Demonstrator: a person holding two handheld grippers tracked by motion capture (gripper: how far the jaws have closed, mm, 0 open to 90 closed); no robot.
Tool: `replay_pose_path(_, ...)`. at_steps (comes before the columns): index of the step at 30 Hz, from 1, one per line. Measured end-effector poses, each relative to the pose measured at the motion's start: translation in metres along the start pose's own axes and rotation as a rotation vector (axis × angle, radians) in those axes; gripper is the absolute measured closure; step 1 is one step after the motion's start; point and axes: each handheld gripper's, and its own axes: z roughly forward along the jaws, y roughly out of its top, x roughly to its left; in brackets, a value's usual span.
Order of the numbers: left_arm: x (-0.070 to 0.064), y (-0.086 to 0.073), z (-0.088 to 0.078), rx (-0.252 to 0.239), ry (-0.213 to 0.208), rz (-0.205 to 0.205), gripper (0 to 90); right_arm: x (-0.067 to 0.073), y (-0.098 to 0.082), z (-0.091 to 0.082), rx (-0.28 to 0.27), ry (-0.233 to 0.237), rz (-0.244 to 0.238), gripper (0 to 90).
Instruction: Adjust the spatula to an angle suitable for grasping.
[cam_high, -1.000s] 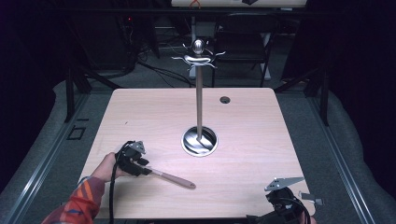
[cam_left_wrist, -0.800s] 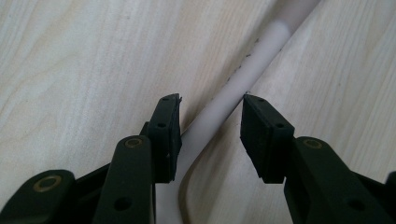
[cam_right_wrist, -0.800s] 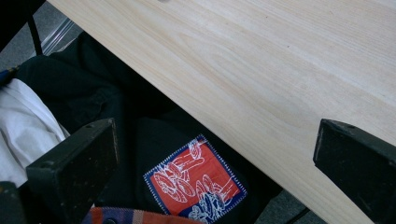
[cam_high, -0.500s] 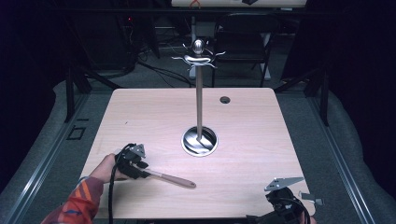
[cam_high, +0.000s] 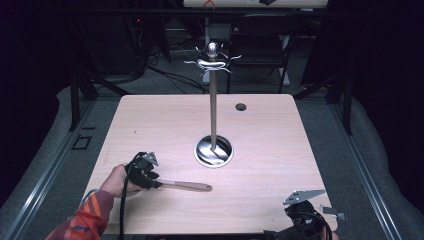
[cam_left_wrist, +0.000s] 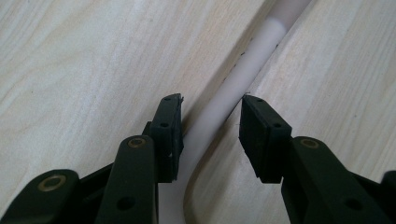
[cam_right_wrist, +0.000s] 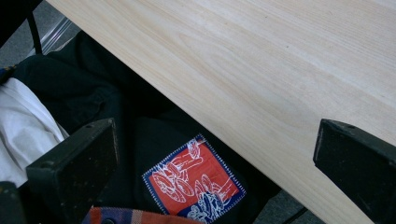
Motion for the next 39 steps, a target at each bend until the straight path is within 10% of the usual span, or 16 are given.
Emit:
replay_pose_path(20, -0.012, 0.002, -0.002, 0.05, 0.111, -0.087, 73.0, 0.0, 0.0, 0.001, 0.014, -0.001, -0.017, 0.0)
replay_pose_path(25, -0.011, 0.002, -0.004, 0.053, 0.103, -0.185, 72.9, 0.001, 0.0, 0.001, 0.012, 0.003, -0.014, 0.0)
replay_pose_path(39, -0.009, 0.01, -0.004, 0.045, 0.086, -0.206, 64.4, 0.002, 0.003, 0.003, 0.033, 0.006, -0.017, 0.0)
